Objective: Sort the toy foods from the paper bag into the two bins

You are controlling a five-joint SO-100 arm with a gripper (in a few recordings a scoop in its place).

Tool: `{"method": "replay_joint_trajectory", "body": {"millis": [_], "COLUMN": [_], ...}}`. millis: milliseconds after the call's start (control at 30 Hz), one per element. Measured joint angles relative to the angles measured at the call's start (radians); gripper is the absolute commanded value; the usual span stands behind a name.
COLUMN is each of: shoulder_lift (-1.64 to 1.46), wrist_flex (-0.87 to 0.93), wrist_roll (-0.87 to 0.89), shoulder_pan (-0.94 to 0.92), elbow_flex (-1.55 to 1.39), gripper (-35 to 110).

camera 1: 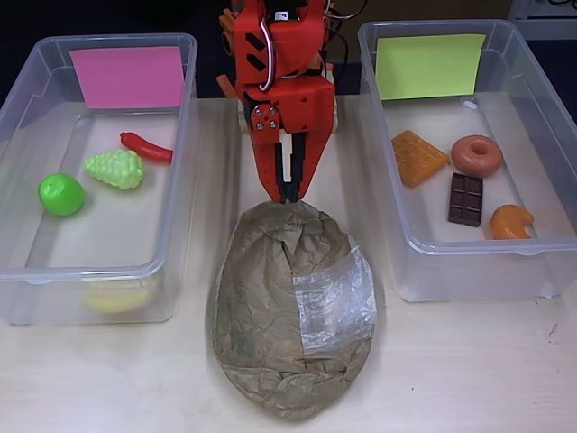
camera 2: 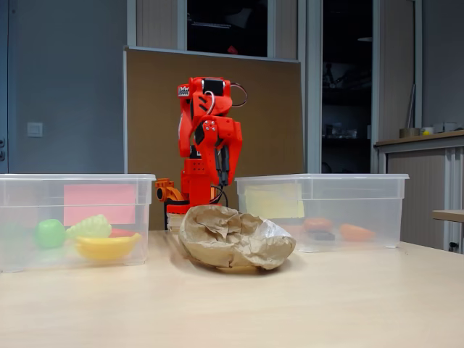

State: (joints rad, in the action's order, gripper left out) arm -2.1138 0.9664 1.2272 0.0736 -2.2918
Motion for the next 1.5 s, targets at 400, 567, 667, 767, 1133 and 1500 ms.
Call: {"method": "replay_joint_trajectory", "body": {"millis": [400,567,667,767,1133,1500], "shoulder_lift": [-0.463,-0.663,-0.784,-0.911,-1.183,-1.204], "wrist_flex": [-0.244,-0.259,-0.259,-0.245,-0.127,-0.026], "wrist_roll": [-0.225,-0.311,-0.342,-0.373,-0.563,-0.839], "shoulder_pan": [-0.064,-0.064,-0.071,-0.067,-0.063,-0.046], "elbow_flex": [-0.497,-0.626,-0.699,-0.769,-0.838,-0.844], "gripper": [0,0,0,0,0,0]}}
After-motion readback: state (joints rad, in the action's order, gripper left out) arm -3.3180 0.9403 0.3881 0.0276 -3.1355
